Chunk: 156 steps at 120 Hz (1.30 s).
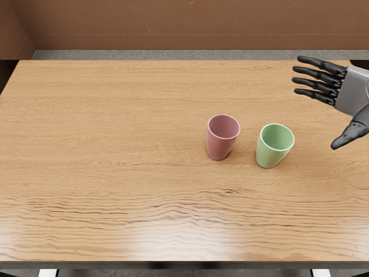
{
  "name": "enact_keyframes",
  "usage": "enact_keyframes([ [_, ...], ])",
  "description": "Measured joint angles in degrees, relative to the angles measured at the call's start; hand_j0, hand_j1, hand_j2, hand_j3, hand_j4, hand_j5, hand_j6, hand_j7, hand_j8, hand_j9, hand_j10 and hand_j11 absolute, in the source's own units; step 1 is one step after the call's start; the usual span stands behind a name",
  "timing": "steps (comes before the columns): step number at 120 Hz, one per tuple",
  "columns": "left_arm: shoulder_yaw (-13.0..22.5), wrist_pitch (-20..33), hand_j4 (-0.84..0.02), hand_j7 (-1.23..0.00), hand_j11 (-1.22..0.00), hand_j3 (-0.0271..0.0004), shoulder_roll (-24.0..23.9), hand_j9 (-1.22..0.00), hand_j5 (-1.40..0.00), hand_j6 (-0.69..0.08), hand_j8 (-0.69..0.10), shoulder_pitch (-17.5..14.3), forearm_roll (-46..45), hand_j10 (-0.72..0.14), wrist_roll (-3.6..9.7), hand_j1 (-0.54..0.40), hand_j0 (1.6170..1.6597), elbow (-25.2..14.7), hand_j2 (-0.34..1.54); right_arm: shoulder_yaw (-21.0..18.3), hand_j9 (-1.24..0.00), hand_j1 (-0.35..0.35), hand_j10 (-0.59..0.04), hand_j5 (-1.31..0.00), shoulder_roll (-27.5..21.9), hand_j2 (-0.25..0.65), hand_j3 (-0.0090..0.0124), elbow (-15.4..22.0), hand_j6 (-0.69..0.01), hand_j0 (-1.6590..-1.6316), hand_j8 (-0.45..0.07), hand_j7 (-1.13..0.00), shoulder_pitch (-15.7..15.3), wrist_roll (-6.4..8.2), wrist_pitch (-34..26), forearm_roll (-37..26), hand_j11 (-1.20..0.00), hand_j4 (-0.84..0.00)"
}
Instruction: Pick up cup and place in cup with right hand
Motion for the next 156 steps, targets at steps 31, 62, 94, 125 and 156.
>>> enact_keyframes([
  [31, 0.0, 0.0, 0.000, 0.00, 0.00, -0.0002, 0.0, 0.00, 0.00, 0.000, 0.000, 0.0, 0.0, 0.000, 0.00, 0.349, 1.6581, 0.0, 0.00, 0.2, 0.00, -0.349, 0.000, 0.00, 6.5, 0.004, 0.0000, -1.2, 0.001, -1.6580, 0.001, 0.00, 5.6, -6.04, 0.0, -1.0, 0.00, 0.000],
  [62, 0.0, 0.0, 0.000, 0.00, 0.00, -0.0001, 0.0, 0.00, 0.00, 0.000, 0.000, 0.0, 0.0, 0.000, 0.00, 0.349, 1.6581, 0.0, 0.00, 0.2, 0.00, -0.349, 0.000, 0.00, 15.8, 0.003, 0.0000, 1.7, 0.000, -1.6581, 0.000, 0.00, 19.4, -26.62, -1.8, -8.0, 0.00, 0.000],
  [94, 0.0, 0.0, 0.000, 0.00, 0.00, -0.0001, 0.0, 0.00, 0.00, 0.000, 0.000, 0.0, 0.0, 0.000, 0.00, 0.349, 1.6581, 0.0, 0.00, 0.2, 0.00, -0.349, -0.001, 0.00, 27.5, 0.001, 0.0000, 10.4, -0.002, -1.6581, -0.001, 0.00, 27.3, -46.08, -16.8, -20.3, 0.00, -0.001],
  [125, 0.0, 0.0, 0.000, 0.00, 0.00, 0.0000, 0.0, 0.00, 0.00, 0.000, 0.000, 0.0, 0.0, 0.000, 0.00, 0.349, 1.6581, 0.0, 0.00, -5.2, -0.02, -0.329, -0.018, -0.02, 29.3, -0.003, 0.0000, 11.2, -0.020, -1.6581, -0.019, -0.02, 28.0, -48.58, -23.7, -27.4, -0.02, -0.019],
  [156, 0.0, 0.0, 0.000, 0.00, 0.00, 0.0000, 0.0, 0.00, 0.00, 0.000, 0.000, 0.0, 0.0, 0.000, 0.00, 0.349, 1.6581, 0.0, 0.00, -11.7, -0.03, -0.324, -0.022, -0.03, 33.5, -0.003, 0.0000, 11.3, -0.024, -1.6581, -0.023, -0.03, 27.4, -48.79, -36.0, -36.2, -0.03, -0.023],
])
